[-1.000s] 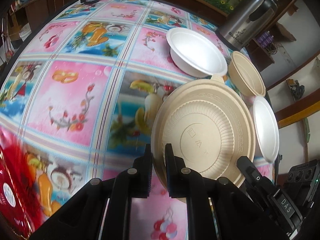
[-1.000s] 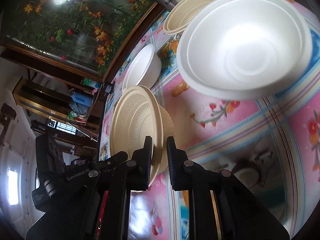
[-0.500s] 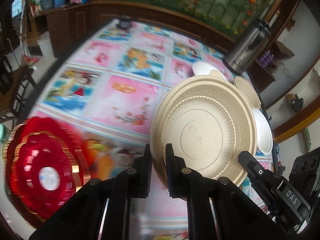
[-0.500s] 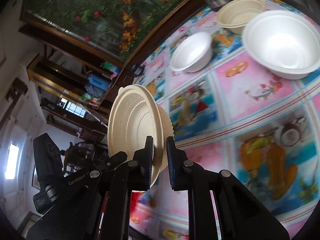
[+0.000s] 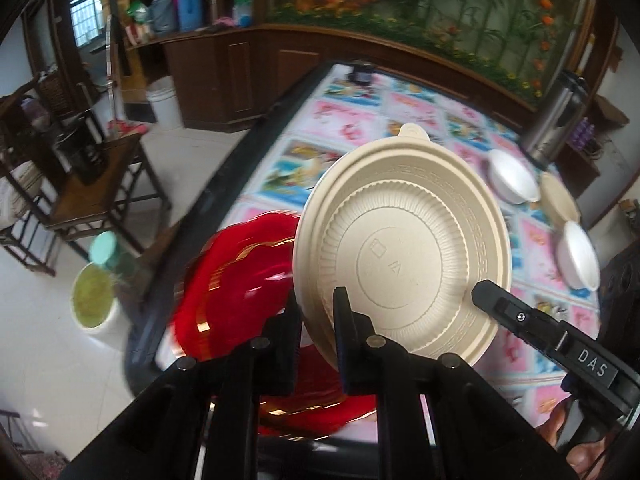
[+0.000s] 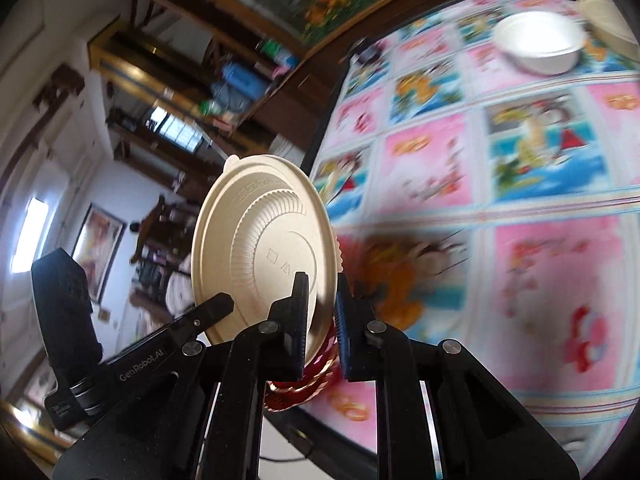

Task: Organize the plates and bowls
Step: 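Lower the beige bowl onto the red plate stack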

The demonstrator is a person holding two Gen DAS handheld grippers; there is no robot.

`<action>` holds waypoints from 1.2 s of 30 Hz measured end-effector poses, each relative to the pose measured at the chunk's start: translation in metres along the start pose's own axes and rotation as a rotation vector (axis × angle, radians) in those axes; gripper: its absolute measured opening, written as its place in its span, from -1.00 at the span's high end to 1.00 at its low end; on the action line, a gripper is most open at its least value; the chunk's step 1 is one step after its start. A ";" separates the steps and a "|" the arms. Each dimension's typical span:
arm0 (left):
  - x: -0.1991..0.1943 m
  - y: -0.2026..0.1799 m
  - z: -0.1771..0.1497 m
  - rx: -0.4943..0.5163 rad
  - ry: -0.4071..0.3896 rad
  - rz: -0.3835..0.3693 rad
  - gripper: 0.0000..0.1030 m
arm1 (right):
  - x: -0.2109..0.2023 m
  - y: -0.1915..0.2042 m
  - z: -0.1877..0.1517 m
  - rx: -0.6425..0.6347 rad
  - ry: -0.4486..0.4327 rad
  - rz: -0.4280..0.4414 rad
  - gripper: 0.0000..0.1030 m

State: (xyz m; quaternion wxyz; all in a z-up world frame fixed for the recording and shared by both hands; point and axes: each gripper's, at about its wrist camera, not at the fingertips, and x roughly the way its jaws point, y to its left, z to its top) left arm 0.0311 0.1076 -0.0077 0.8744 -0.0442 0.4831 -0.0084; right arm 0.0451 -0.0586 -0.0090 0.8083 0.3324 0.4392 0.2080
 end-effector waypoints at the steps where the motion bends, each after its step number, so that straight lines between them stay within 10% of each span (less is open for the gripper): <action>1: 0.002 0.008 -0.003 -0.004 0.006 0.015 0.73 | 0.006 0.004 -0.003 -0.008 0.015 0.003 0.73; 28: 0.055 0.048 -0.033 0.043 0.157 0.177 0.60 | 0.105 0.011 -0.029 -0.086 0.218 -0.123 0.73; 36: 0.036 0.056 -0.027 0.052 0.071 0.295 0.02 | 0.094 0.018 -0.024 -0.160 0.211 -0.168 0.66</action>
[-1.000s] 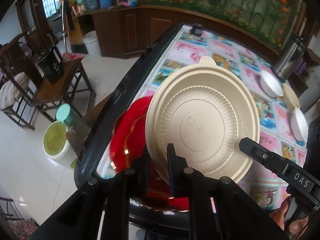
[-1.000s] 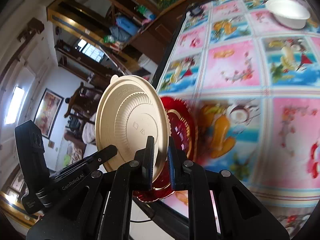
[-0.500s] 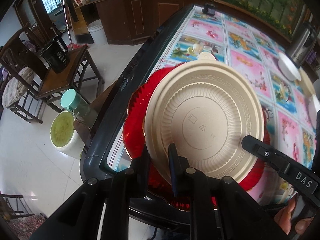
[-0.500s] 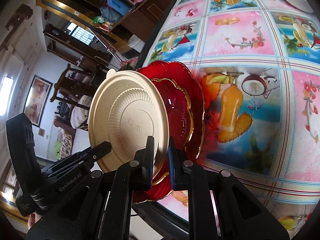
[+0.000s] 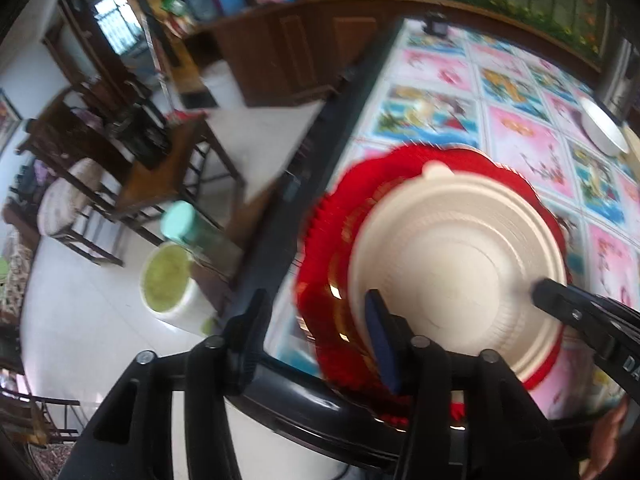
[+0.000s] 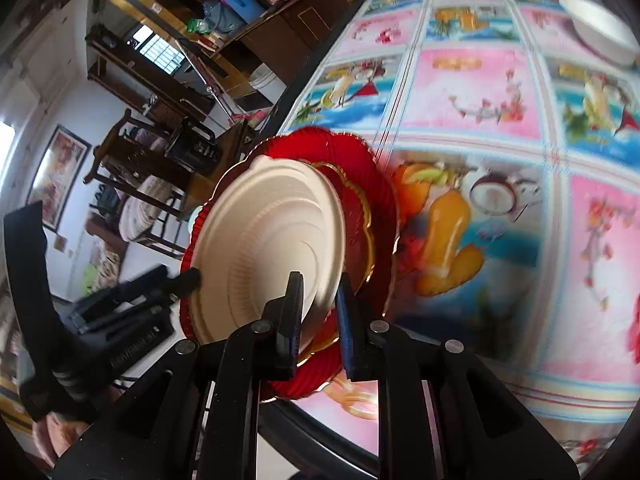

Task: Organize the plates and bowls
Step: 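Lower the beige bowl onto the red plate stack, then open the left gripper and move both grippers toward the white bowls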

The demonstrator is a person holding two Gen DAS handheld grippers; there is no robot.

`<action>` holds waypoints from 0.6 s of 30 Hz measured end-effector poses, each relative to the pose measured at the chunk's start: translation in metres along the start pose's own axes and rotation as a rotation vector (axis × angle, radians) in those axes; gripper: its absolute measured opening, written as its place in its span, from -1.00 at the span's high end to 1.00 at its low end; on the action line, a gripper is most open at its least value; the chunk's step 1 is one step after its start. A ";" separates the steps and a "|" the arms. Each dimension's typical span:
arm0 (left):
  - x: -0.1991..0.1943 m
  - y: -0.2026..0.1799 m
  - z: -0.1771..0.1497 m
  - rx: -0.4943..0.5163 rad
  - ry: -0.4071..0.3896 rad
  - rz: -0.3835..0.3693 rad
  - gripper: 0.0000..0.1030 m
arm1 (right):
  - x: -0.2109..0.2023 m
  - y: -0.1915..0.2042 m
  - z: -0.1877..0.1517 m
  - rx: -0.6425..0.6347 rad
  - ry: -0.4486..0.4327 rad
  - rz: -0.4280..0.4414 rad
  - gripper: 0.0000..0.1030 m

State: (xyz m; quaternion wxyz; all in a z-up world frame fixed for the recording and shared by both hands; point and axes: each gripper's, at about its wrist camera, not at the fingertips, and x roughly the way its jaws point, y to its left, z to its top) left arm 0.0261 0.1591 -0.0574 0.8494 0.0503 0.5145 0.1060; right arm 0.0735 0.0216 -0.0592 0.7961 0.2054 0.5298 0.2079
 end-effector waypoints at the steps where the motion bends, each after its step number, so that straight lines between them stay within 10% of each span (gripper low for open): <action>1: -0.002 0.002 0.001 -0.006 -0.010 0.017 0.02 | -0.001 0.001 0.001 -0.013 0.003 -0.006 0.66; 10: -0.021 0.011 0.006 -0.086 -0.059 -0.016 0.02 | -0.020 -0.005 0.009 -0.028 -0.033 -0.019 0.50; 18: -0.052 -0.030 0.006 -0.026 -0.161 -0.086 -0.06 | -0.073 -0.045 0.011 0.052 -0.239 0.023 0.50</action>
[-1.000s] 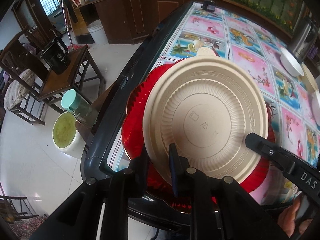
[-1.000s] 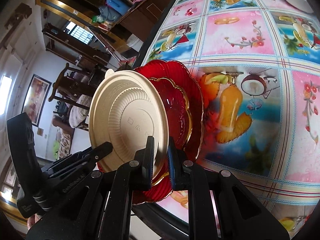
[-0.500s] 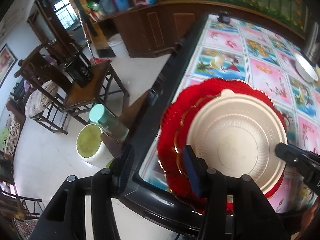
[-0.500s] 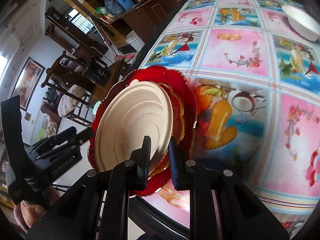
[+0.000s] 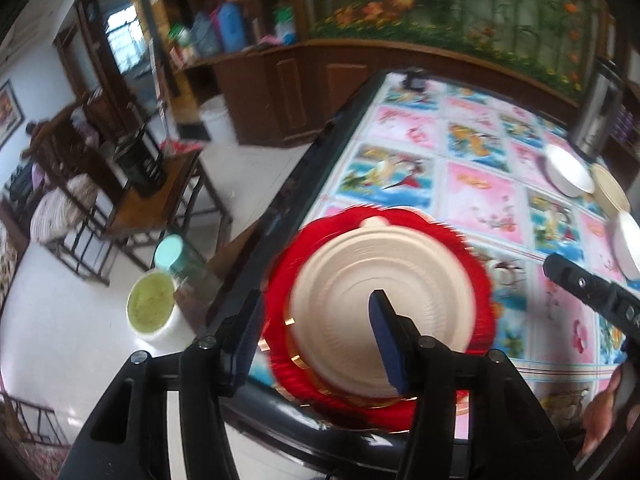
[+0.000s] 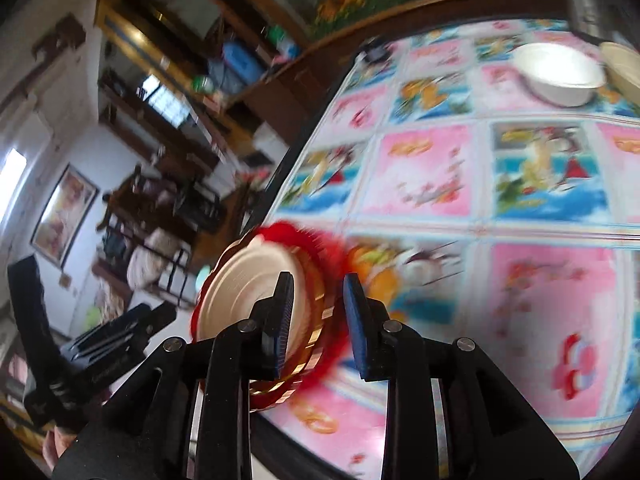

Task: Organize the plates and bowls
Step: 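Open the left gripper and move both grippers toward the white bowls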

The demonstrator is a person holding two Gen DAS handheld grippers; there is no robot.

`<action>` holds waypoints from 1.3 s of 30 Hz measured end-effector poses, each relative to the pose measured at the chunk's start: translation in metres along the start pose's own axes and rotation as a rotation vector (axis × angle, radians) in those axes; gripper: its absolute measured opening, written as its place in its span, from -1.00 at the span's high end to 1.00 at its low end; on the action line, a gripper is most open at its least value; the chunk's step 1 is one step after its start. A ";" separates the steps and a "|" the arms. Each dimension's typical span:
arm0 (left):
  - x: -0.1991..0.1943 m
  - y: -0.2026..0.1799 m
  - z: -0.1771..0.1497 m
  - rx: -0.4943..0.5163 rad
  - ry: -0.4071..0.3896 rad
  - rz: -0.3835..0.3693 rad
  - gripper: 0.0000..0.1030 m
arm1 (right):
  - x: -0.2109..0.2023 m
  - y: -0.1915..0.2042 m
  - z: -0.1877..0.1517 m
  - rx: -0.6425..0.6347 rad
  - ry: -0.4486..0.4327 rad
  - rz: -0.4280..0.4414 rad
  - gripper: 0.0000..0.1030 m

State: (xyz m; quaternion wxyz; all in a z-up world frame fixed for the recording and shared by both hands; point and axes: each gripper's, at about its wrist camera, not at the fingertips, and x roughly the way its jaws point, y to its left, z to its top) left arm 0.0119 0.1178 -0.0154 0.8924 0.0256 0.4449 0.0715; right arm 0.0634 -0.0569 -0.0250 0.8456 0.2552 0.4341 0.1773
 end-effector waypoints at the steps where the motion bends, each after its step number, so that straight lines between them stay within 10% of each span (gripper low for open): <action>1: -0.003 -0.011 0.000 0.024 -0.020 -0.002 -0.09 | -0.006 -0.009 0.000 0.011 -0.018 -0.009 0.50; 13: -0.033 -0.120 0.003 0.175 -0.165 -0.081 -0.39 | -0.087 -0.104 -0.005 0.143 -0.165 -0.130 0.50; 39: -0.043 -0.297 0.010 0.395 -0.161 -0.220 -0.40 | -0.256 -0.251 -0.018 0.366 -0.471 -0.263 0.32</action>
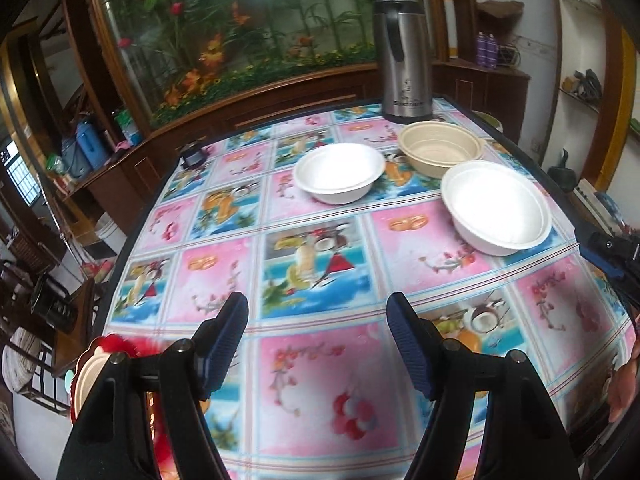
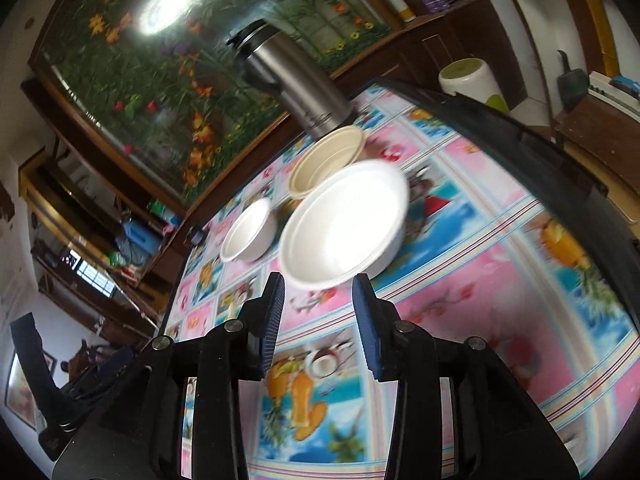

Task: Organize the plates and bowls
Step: 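Open the left gripper and move both grippers toward the white bowls, then grasp the rim of the large white bowl with the left gripper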

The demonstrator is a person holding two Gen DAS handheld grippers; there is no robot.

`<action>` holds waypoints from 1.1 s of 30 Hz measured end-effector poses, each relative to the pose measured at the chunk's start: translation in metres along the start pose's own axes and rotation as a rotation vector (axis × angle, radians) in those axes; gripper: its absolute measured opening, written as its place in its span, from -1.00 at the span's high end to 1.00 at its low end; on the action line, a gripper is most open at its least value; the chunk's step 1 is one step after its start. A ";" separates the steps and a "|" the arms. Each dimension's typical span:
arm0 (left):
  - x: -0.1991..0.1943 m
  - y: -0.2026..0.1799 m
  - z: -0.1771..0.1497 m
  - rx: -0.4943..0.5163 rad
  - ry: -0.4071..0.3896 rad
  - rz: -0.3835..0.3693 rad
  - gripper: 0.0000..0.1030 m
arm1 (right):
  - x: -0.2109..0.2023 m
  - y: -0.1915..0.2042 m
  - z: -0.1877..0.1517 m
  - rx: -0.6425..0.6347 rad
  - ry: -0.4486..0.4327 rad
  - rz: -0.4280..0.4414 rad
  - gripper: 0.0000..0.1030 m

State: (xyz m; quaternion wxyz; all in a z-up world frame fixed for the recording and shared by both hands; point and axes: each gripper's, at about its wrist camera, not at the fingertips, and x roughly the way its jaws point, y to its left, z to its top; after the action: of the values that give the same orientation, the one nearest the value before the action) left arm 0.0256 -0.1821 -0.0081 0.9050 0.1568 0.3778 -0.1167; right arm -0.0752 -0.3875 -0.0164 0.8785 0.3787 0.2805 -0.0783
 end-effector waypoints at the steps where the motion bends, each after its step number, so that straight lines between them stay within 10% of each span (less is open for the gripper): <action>1: 0.002 -0.003 0.002 0.003 0.002 -0.006 -0.40 | -0.001 -0.004 0.003 0.006 -0.004 -0.005 0.32; 21: 0.042 -0.040 0.035 0.027 0.039 -0.045 -0.40 | 0.024 -0.039 0.048 0.075 -0.048 -0.036 0.33; 33: 0.106 -0.040 0.065 -0.133 0.240 -0.231 -0.40 | 0.042 -0.071 0.055 0.208 -0.024 0.059 0.33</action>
State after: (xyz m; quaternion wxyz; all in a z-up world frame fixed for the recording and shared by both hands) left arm 0.1276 -0.2529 -0.0489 0.8424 0.0650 0.5054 -0.1752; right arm -0.0416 -0.4731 -0.0533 0.8396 0.4750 0.2491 -0.0858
